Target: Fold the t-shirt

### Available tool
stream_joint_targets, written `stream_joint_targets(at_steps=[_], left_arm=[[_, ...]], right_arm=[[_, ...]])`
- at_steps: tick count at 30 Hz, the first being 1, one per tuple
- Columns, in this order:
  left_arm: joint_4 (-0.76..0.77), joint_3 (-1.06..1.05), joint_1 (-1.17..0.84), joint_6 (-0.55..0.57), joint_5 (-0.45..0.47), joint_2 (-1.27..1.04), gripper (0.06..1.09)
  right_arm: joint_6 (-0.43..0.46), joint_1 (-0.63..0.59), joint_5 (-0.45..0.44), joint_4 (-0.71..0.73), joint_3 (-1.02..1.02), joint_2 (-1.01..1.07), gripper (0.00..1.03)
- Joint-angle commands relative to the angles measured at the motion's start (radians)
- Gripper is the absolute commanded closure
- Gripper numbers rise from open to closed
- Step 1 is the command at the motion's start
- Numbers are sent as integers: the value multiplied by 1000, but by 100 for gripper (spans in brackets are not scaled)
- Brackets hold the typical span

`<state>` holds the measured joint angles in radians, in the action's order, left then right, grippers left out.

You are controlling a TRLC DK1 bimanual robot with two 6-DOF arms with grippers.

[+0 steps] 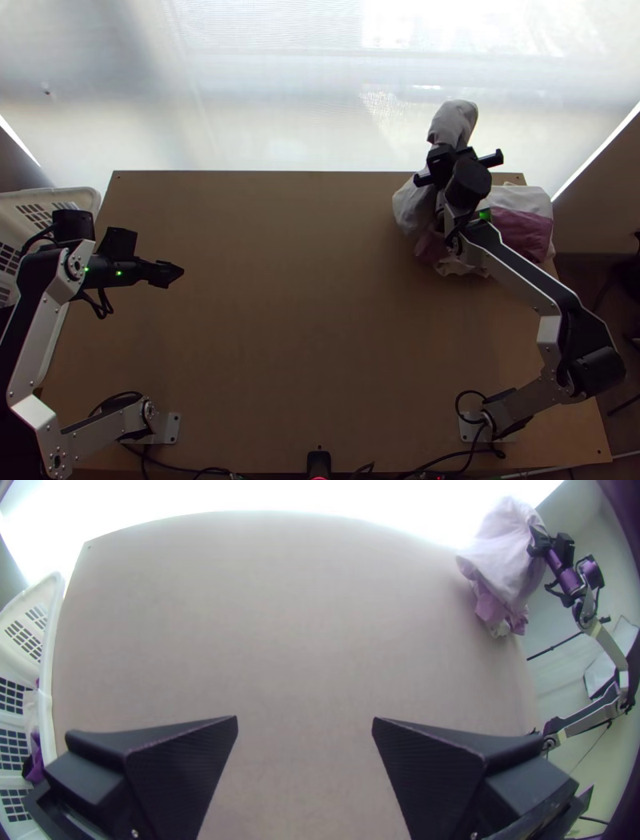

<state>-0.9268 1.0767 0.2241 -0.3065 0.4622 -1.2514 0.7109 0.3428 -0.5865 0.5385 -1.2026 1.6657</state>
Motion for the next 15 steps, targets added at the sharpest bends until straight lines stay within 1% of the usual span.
stream_joint_targets(at_steps=[1,15], left_arm=[[-3,-1,-11,3,-7,1,10],[2,3,-51,21,-17,-11,10]], right_arm=[[-7,-64,13,11,31,-15,100],[-31,-199,48,23,112,-66,100]])
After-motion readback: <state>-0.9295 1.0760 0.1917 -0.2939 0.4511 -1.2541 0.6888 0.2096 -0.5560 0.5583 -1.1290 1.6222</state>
